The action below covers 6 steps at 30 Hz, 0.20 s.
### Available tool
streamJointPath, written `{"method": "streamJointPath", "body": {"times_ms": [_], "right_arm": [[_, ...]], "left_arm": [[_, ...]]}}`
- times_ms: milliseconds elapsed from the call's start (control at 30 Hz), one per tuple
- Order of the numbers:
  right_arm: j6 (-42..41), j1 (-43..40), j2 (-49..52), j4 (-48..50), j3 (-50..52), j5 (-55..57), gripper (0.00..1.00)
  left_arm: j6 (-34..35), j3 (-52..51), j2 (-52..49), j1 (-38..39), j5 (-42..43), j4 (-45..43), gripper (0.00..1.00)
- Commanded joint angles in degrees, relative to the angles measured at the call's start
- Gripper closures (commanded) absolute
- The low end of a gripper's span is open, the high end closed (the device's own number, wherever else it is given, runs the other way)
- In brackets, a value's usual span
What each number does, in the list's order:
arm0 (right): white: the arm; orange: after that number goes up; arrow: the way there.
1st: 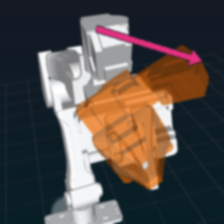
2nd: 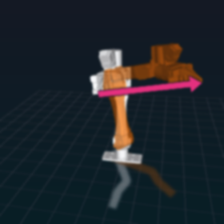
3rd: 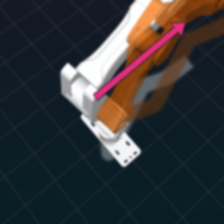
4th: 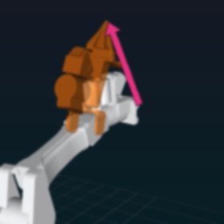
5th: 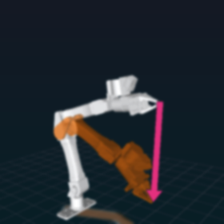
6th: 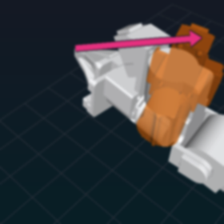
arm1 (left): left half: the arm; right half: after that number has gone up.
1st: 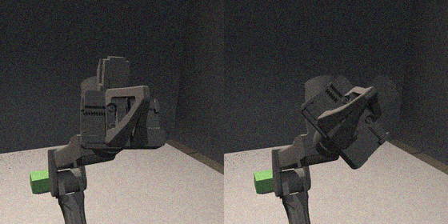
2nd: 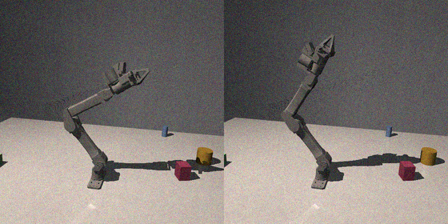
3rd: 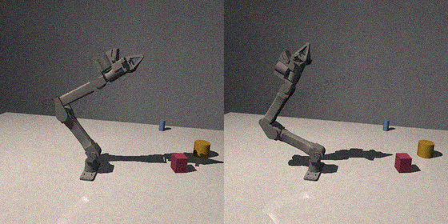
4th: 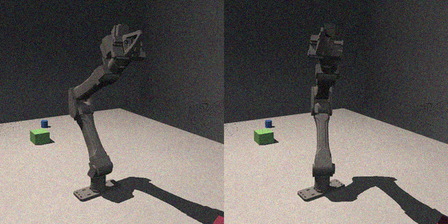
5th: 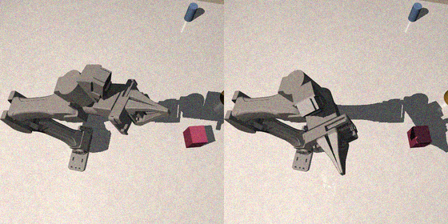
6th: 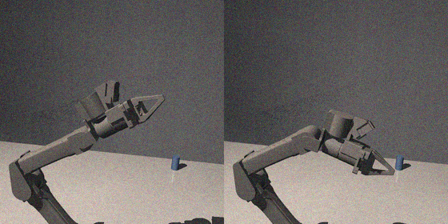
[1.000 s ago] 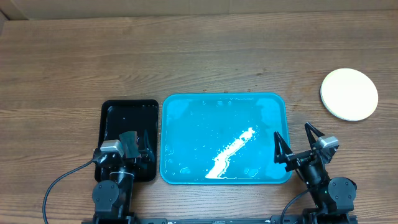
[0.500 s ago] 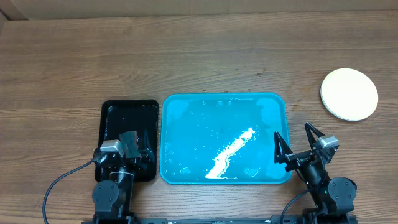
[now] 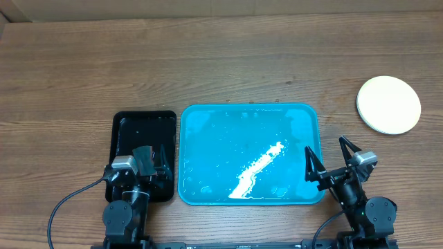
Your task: Clean dirty plates on tray and stack at the side
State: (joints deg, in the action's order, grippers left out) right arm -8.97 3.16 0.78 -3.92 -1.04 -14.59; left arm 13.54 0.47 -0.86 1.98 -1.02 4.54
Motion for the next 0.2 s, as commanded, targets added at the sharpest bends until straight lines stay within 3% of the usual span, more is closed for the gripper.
{"method": "streamJointPath", "body": {"times_ms": [0, 167], "right_arm": [[0.17, 0.42, -0.61, 0.39, 0.59, 0.44, 0.00], [0.17, 0.42, -0.61, 0.39, 0.59, 0.44, 0.00]], "left_arm": [[0.20, -0.20, 0.61, -0.46, 0.90, -0.07, 0.00], [0.20, -0.20, 0.61, -0.46, 0.87, -0.07, 0.00]]}}
